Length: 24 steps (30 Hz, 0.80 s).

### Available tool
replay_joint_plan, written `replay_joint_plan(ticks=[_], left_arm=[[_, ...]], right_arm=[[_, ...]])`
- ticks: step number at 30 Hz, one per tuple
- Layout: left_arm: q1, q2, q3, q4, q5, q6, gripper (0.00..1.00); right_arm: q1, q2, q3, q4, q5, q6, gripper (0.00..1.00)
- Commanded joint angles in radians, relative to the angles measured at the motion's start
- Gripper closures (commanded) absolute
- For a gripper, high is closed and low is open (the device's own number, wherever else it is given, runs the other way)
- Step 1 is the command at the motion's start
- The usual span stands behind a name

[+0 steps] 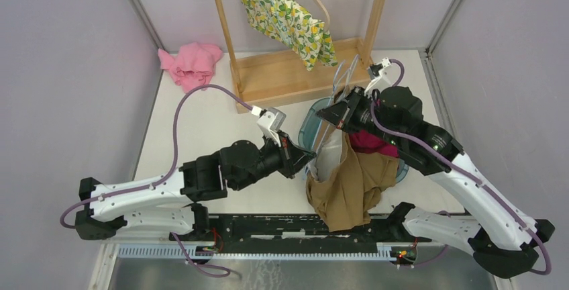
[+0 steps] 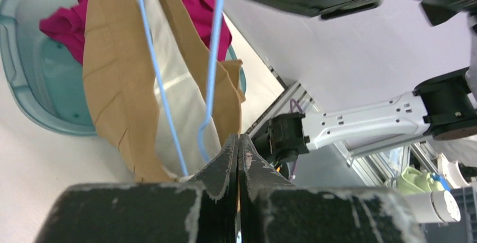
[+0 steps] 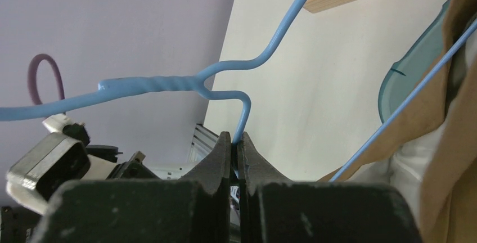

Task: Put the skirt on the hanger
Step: Hang the skirt on the hanger.

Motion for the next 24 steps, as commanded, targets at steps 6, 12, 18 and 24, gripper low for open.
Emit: replay_joint_plan(ticks=[6, 12, 18, 24], left_arm=[[0.005, 0.046, 0.194, -0.089, -0.105, 0.147, 0.97], [0.008, 0.049, 0.221, -0.11, -0.144, 0.174, 0.97], [0.008, 0.028, 0.217, -0.137, -0.162, 0.173, 0.97], [0.008, -0.034, 0.205, -0.175, -0.173, 0.164, 0.97]], right_arm=[[-0.039, 0.101, 0.13, 0.211, -0.109, 0.096, 0.99], [-0.04, 0.083, 0.108, 0.211, -0.152, 0.143, 0.99], [-0.04, 0.044, 0.105, 0.196, -0.186, 0.189, 0.99], [-0.042, 0.024, 0.123, 0.172, -0.201, 0.206, 0.99]])
